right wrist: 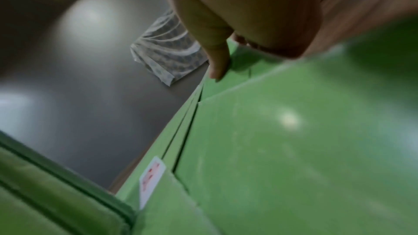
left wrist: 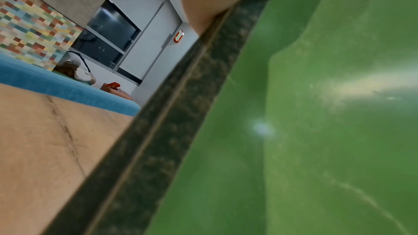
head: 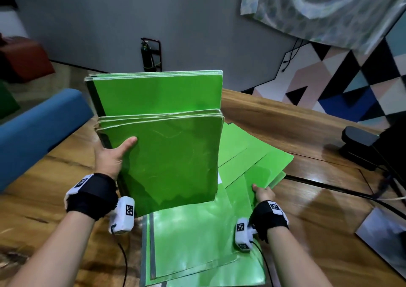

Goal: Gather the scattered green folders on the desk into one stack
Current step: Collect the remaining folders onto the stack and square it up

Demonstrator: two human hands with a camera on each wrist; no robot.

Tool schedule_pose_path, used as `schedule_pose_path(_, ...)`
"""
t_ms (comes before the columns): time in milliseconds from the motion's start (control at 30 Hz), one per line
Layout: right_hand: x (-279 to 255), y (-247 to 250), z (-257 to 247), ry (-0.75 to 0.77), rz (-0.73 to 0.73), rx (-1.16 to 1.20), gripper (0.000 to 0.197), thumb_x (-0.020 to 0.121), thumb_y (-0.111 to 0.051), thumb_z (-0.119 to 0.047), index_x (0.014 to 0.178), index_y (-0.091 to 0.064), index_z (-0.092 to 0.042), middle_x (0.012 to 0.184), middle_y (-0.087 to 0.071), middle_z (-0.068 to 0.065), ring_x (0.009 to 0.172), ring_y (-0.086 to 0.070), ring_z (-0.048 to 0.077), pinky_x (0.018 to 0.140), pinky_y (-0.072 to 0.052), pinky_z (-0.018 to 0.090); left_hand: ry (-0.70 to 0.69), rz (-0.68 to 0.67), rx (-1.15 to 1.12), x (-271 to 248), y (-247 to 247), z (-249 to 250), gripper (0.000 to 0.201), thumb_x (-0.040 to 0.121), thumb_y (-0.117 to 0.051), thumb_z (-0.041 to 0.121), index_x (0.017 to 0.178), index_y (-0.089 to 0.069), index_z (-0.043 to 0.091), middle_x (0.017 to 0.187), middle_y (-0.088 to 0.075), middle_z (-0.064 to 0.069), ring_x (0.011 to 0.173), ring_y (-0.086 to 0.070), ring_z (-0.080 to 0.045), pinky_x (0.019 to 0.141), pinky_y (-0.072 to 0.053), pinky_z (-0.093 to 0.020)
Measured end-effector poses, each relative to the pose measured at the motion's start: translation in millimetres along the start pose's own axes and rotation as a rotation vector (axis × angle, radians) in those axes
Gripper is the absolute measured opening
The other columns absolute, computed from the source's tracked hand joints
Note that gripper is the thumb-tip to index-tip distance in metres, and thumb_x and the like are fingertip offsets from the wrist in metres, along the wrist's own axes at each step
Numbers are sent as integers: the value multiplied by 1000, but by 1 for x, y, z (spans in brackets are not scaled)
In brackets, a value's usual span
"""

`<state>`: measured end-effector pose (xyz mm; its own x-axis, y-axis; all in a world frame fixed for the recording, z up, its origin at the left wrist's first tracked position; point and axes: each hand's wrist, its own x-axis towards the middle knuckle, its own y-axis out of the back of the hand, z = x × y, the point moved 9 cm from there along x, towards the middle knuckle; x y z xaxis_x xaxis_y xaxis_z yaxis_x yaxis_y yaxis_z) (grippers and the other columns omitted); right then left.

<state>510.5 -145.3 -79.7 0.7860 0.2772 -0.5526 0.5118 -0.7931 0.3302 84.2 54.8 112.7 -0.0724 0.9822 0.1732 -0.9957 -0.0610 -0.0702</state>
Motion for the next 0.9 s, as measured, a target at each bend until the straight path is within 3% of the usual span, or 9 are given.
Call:
schedule_pose_path(67, -10, 1, -10, 40, 30, 37, 46, 88, -59, -7, 129, -45, 9, 129, -53, 22, 95, -54, 24, 97, -44, 36, 10, 2, -30, -1, 1, 0, 83, 50, -82, 51, 117, -55, 10, 117, -62, -11, 112, -58, -28, 105, -42, -45)
schedule_pose_path(233, -26, 39, -42, 184, 169, 123, 59, 91, -56, -10, 143, -31, 1, 151, -31, 17, 136, -36, 32, 114, -28, 39, 8, 37, -4, -3, 9, 3, 24, 75, -72, 17, 84, -52, 28, 80, -62, 18, 77, -59, 3, 77, -47, -14)
schedule_pose_path(300, -31, 67, -60, 248, 226, 116, 58, 91, -56, -14, 143, -33, -2, 151, -32, 16, 138, -34, 32, 115, -25, 39, -17, 41, -17, -8, 9, 7, 21, 78, -69, 13, 86, -53, 22, 80, -64, 11, 78, -58, -3, 62, -44, -2)
schedule_pose_path(367, -38, 98, -78, 307, 288, 134, 59, 90, -58, -16, 142, -33, -2, 151, -32, 15, 139, -32, 31, 116, -23, 38, -22, 53, -22, -12, 7, 12, 29, 77, -70, 13, 101, -52, 13, 95, -60, -1, 91, -55, -14, 68, -44, -8)
schedule_pose_path(500, -47, 159, -108, 416, 382, 212, 55, 90, -58, -17, 140, -38, -3, 146, -39, 12, 134, -37, 26, 116, -23, 35, -39, -3, -44, -9, -6, 16, 29, 77, -69, 4, 79, -50, 27, 52, -62, 32, 58, -59, 16, 53, -41, 3)
schedule_pose_path(633, -63, 206, -136, 605, 466, 257, 41, 88, -61, -18, 124, -53, 1, 117, -54, 13, 111, -50, 21, 105, -35, 30, -68, -48, -65, -13, -22, 23, 39, 73, -71, 2, 78, -47, 33, 53, -55, 46, 55, -54, 24, 53, -39, 5)
schedule_pose_path(700, -72, 222, -151, 712, 478, 275, 8, 88, -60, -16, 96, -59, -15, 100, -59, 11, 97, -56, 23, 90, -41, 30, -78, -49, -62, -12, -25, 25, 40, 73, -72, 4, 78, -45, 34, 54, -53, 48, 56, -53, 26, 54, -38, 6)
schedule_pose_path(733, -81, 228, -157, 755, 479, 312, 10, 88, -61, -18, 88, -53, -25, 93, -56, 3, 93, -53, 18, 85, -41, 30, -85, -48, -65, -12, -26, 25, 39, 73, -72, 4, 79, -46, 34, 55, -55, 47, 56, -53, 26, 54, -38, 6)
schedule_pose_path(900, -127, 247, -185, 950, 463, 411, 44, 87, -59, -37, 125, -51, -16, 127, -48, 4, 120, -44, 15, 104, -34, 22, -72, -31, -75, -9, -23, 21, 38, 74, -71, 3, 77, -47, 32, 54, -64, 27, 54, -54, 23, 53, -40, 4)
